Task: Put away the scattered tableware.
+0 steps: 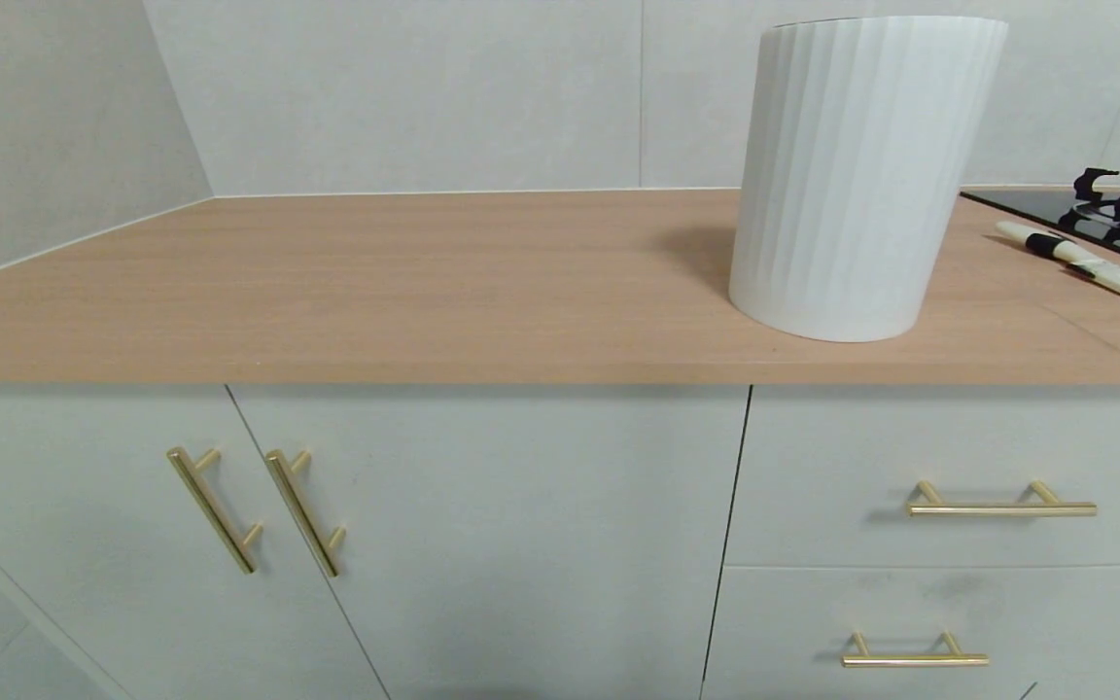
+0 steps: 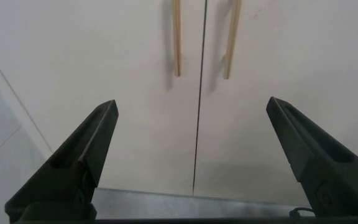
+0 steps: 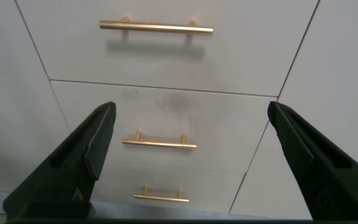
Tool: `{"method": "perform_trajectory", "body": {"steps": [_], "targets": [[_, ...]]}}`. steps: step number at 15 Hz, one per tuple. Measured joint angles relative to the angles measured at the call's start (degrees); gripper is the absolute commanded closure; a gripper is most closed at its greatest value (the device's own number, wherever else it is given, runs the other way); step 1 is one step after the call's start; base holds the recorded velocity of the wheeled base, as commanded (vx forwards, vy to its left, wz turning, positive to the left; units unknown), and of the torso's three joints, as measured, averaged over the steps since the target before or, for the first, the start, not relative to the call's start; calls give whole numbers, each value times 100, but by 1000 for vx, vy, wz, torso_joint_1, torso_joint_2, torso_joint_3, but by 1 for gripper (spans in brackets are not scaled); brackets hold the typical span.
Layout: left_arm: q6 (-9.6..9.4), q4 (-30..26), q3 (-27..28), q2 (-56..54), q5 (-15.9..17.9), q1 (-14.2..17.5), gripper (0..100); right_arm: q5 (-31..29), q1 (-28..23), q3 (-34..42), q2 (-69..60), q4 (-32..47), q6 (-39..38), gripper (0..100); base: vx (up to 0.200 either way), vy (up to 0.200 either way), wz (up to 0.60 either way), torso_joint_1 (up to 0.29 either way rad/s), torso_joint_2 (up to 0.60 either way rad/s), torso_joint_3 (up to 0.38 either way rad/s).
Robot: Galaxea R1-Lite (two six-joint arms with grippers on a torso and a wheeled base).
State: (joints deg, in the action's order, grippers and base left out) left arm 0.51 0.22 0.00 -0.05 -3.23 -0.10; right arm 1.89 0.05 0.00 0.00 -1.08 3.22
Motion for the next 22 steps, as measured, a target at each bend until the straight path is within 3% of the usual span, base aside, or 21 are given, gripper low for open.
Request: {"method": "perform_trajectory", "body": {"steps": [2,11,22], "targets": [[0,2,0,2,1,2,0,0,0,0,0,-2,1,0,0,0,0,0,0,0],[-2,0,0,2,1,0,0,0,0,0,0,-4,1,0,0,-200,0,2,4,0],[6,2,0,0,1,0,0,0,0,0,0,-2,0,0,0,0,0,0,0,0]]}}
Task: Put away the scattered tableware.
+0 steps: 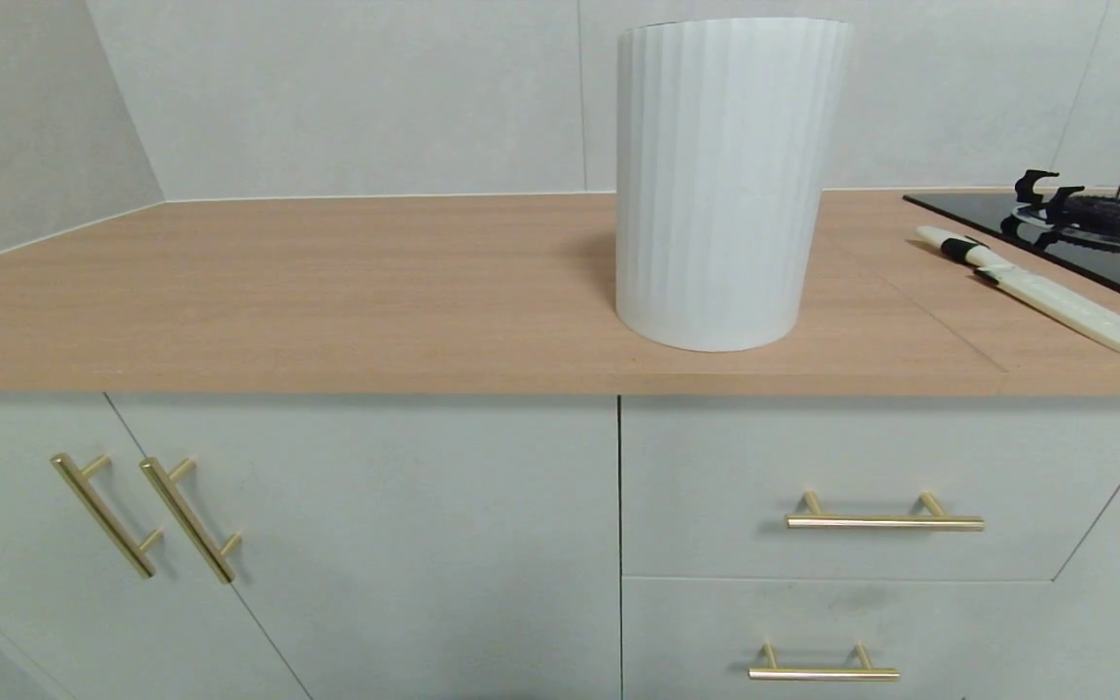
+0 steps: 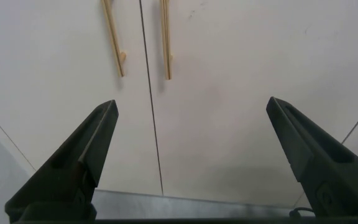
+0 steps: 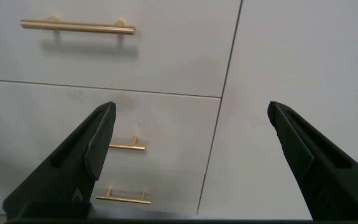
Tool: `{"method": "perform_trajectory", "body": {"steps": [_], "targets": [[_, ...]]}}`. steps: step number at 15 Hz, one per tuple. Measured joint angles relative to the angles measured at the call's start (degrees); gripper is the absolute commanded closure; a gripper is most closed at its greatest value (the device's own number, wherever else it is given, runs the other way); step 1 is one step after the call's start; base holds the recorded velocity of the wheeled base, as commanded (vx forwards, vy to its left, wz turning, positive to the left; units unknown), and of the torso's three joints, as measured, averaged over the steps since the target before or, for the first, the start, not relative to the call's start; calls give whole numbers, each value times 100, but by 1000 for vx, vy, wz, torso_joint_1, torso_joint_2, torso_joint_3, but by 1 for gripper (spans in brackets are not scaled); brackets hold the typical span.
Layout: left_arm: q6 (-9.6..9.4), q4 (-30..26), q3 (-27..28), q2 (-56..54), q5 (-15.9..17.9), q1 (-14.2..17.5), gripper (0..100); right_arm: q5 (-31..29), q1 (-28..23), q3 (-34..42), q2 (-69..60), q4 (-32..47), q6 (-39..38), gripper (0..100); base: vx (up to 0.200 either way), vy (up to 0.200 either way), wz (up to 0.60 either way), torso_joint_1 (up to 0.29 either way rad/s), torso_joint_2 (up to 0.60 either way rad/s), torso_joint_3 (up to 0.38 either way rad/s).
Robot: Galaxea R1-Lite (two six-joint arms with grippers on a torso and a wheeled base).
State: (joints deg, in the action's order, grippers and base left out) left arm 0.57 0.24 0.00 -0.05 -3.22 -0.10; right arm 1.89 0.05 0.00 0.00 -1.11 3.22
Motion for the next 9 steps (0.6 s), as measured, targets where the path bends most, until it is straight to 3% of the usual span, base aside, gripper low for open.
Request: {"method": "perform_trajectory", "body": {"steps": [2,5,9], "targets": [[-2,-11,0,2,-1,-1,0,2,2,0,0,2,1,0,0,0,0,11,-67,-45],[-4,5,5,2,0,2,0,2,2,0,0,-6,1,0,0,0,0,43,-238,-251],[-4,7,2,0,-1,-1,0,0,5,0,0,-1,0,0,0,0,0,178,-489,-298]]}}
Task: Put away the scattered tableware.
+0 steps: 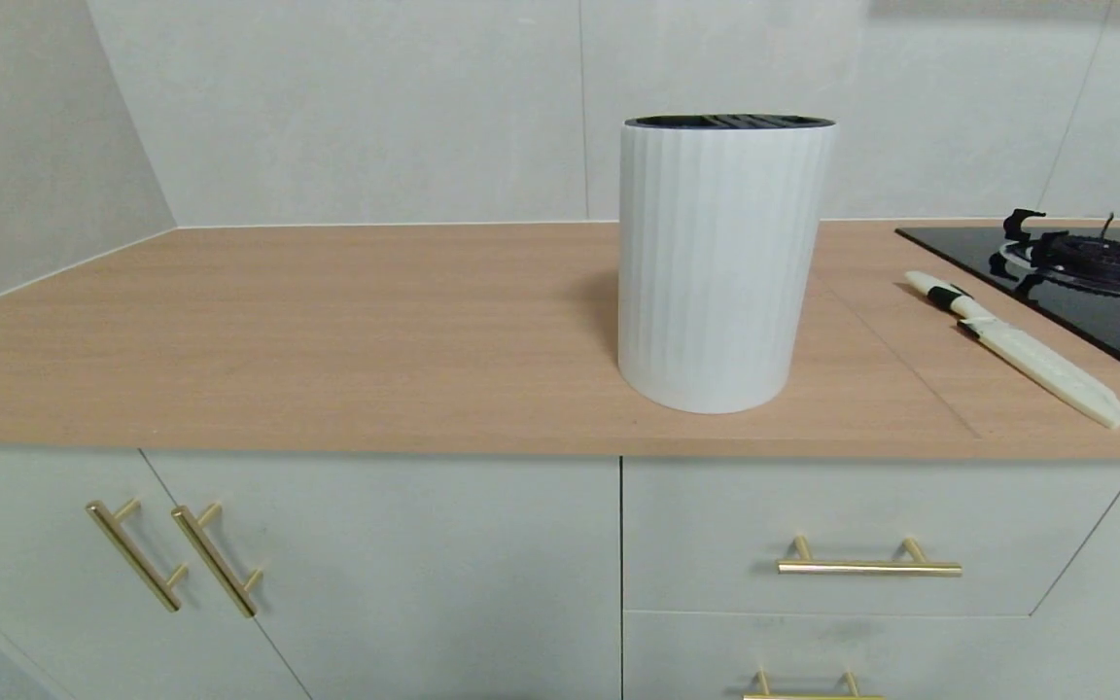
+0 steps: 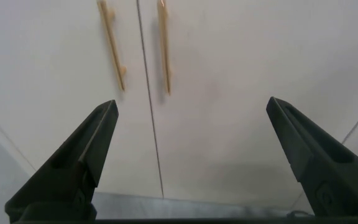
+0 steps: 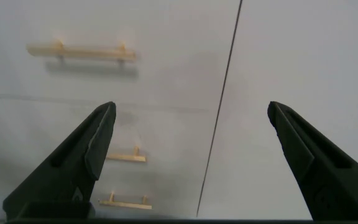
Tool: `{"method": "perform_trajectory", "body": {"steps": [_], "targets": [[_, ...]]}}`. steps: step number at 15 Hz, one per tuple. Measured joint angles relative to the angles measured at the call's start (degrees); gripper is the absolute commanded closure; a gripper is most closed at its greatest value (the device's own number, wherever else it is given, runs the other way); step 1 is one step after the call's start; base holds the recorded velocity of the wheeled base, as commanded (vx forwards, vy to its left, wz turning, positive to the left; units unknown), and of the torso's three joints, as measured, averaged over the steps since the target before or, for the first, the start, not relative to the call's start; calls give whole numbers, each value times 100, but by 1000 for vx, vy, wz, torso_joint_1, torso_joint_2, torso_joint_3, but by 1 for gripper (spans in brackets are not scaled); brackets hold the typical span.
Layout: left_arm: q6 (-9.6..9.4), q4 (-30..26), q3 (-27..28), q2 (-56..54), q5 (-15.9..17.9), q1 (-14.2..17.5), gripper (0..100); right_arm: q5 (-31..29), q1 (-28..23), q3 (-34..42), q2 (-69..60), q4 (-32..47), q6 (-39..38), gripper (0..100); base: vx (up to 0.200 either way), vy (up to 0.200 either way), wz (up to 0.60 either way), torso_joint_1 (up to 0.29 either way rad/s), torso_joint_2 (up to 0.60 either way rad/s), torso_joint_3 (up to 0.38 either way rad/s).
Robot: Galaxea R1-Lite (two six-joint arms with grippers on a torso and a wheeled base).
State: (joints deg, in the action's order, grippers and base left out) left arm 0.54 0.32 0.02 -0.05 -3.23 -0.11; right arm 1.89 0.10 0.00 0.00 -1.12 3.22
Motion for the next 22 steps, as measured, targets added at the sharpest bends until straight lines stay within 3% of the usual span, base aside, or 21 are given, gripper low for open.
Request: {"method": "perform_trajectory", "body": {"steps": [22], "targets": [[-2,-10,-2,0,1,1,0,-1,-2,0,0,4,0,0,0,0,0,220,-504,-286]]}}
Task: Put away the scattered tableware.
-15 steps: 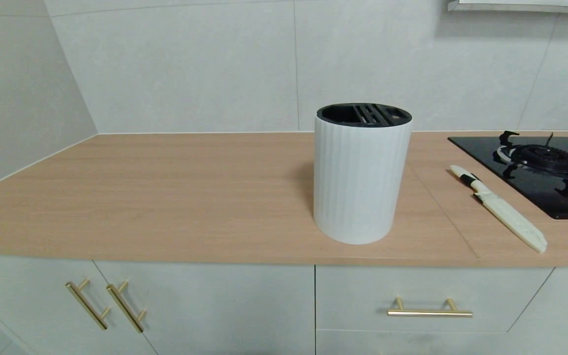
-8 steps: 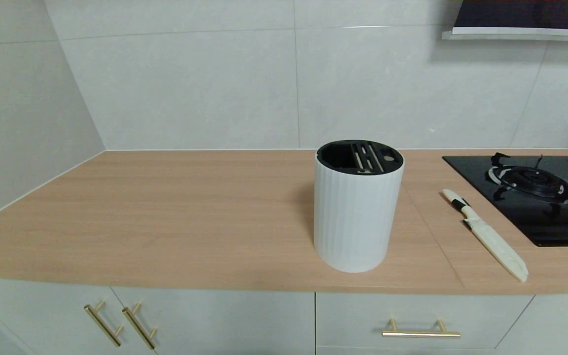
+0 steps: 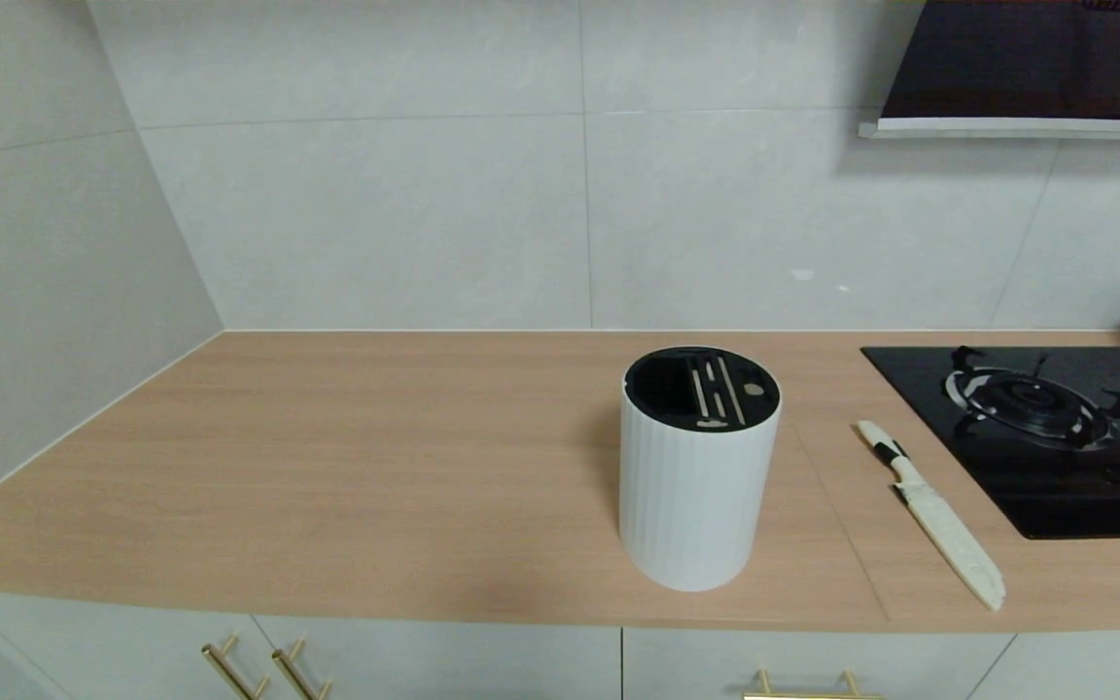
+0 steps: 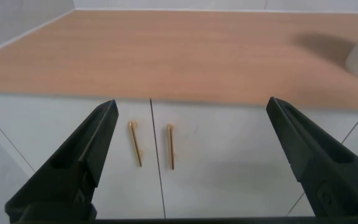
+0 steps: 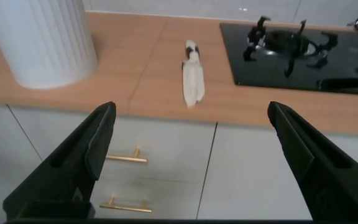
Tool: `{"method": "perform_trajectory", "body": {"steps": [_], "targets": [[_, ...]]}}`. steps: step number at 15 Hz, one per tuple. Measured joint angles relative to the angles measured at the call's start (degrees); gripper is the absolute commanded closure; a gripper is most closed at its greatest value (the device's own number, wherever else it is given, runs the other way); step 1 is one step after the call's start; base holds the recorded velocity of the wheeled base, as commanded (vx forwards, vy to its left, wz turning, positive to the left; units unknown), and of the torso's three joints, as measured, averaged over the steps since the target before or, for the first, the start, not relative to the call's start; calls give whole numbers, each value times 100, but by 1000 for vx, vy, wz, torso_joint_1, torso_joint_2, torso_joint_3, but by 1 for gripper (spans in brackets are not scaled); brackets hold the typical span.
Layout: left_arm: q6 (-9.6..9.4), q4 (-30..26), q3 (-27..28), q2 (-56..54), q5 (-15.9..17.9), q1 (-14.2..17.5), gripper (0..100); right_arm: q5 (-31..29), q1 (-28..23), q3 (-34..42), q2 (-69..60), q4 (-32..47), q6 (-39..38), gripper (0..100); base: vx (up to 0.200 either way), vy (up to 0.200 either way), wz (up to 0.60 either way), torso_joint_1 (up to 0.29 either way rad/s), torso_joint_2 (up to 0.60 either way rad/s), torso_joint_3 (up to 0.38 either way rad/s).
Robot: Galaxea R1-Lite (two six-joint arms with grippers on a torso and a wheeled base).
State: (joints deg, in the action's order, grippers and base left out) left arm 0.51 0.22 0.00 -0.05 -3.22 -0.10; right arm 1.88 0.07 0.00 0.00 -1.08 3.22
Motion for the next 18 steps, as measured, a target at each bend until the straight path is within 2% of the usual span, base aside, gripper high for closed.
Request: {"method": "perform_trajectory", "body": {"steps": [8,18], "targets": [[2,2,0,0,0,0,0,1,-2,0,0,-2,4,0,0,0,0,247,-508,-264],[0,2,0,2,0,2,0,-104,2,-29,16,-162,178,0,0,0,0,5,-9,-5]]}}
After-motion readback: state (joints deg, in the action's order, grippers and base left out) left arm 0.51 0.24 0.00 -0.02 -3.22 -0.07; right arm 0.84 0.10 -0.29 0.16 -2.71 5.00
